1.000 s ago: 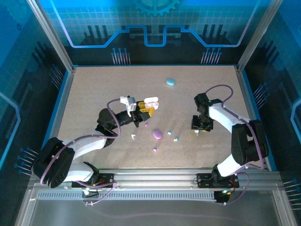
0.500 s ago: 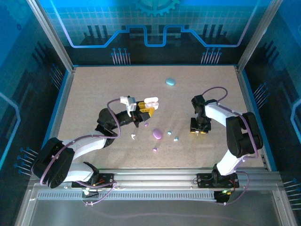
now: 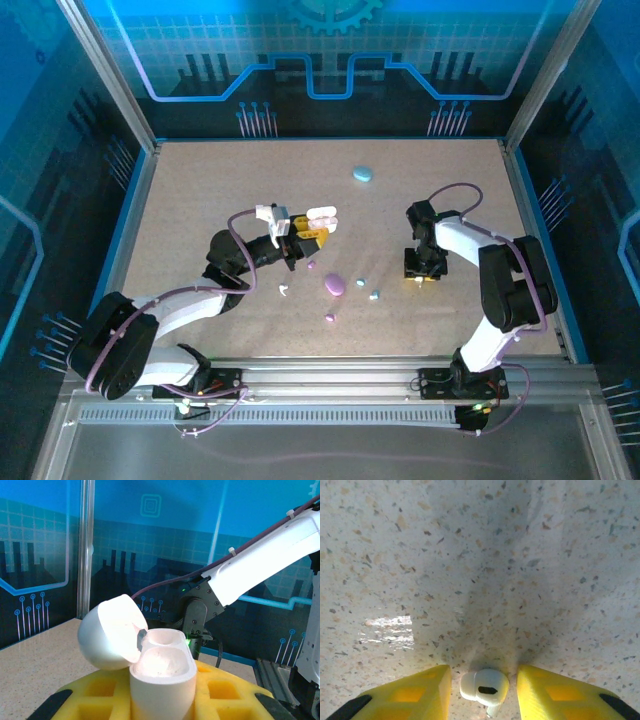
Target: Insert wireless bluetooth earbuds into charging case
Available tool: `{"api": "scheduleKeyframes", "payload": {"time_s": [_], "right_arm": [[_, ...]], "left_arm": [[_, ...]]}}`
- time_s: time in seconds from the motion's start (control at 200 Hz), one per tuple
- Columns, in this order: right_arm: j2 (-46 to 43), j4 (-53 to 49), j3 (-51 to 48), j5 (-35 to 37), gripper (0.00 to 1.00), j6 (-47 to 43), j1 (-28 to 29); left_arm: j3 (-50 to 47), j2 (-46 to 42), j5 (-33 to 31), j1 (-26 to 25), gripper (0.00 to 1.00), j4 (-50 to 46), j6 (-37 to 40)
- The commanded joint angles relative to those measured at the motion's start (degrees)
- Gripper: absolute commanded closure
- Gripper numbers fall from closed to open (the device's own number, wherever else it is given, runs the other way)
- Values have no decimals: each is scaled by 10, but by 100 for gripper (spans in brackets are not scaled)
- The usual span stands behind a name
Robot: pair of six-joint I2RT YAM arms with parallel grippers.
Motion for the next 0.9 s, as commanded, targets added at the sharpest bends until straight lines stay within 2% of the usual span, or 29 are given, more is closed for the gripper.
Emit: {"api": "scheduleKeyframes", "payload": {"time_s": [0.0, 0.255, 0.355, 0.896], "right_arm": [[12, 4, 10, -10, 63, -2, -7], [13, -5, 2, -13, 64, 1, -6], [11, -2, -3, -21, 69, 4, -6], [16, -5, -9, -20, 65, 17, -1]], "left_arm": [[6, -10, 4, -3, 83, 6, 11], [5, -12, 4, -3, 83, 1, 13], [5, -10, 5, -3, 83, 1, 12], [6, -12, 4, -3, 83, -4, 12]]}}
